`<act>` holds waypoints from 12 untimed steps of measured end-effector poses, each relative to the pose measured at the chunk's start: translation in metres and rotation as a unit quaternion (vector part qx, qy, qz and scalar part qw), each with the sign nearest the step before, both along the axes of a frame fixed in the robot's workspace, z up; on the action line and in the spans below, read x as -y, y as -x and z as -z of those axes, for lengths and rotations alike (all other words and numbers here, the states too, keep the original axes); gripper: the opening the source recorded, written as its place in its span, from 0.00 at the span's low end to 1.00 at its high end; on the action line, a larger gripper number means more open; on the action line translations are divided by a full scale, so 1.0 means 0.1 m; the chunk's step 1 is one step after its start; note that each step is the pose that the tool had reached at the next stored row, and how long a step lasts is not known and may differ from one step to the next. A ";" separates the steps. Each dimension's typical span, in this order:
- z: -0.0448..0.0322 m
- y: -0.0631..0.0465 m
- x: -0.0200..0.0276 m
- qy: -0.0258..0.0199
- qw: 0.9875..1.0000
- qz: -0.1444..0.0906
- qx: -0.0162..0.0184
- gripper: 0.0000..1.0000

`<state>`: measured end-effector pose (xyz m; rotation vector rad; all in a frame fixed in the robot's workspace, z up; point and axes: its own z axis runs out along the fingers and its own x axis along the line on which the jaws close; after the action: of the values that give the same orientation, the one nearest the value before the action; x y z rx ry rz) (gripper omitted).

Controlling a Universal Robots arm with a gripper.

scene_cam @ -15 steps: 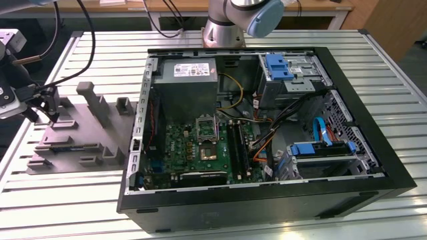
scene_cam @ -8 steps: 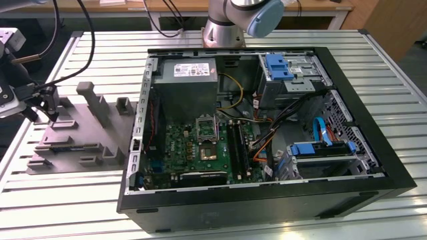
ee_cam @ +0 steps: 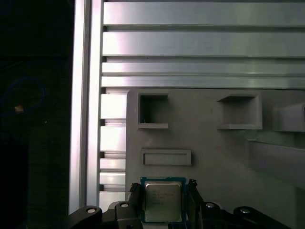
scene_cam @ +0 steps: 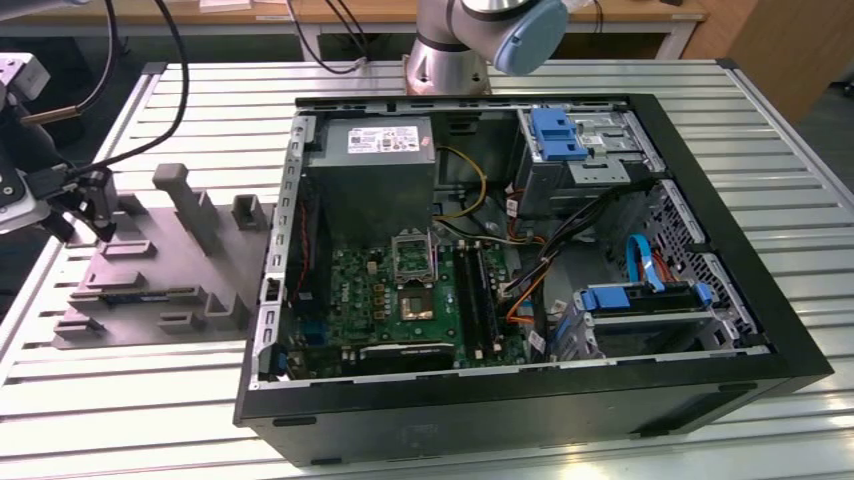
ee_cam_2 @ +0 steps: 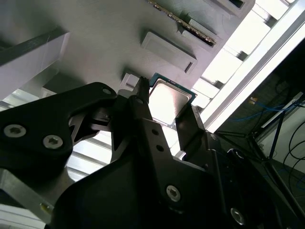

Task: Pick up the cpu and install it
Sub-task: 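Pick up the cpu and move it towards the insertion slot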

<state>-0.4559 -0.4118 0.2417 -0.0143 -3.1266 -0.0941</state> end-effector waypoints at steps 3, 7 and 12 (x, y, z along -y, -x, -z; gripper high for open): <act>-0.012 0.00 0.000 0.000 1.000 0.000 0.000 0.47; -0.028 0.00 0.000 0.000 1.000 0.000 0.000 0.47; -0.047 0.00 0.000 0.000 1.000 0.000 0.000 0.47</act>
<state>-0.4559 -0.4118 0.2465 -0.0143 -3.1266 -0.0940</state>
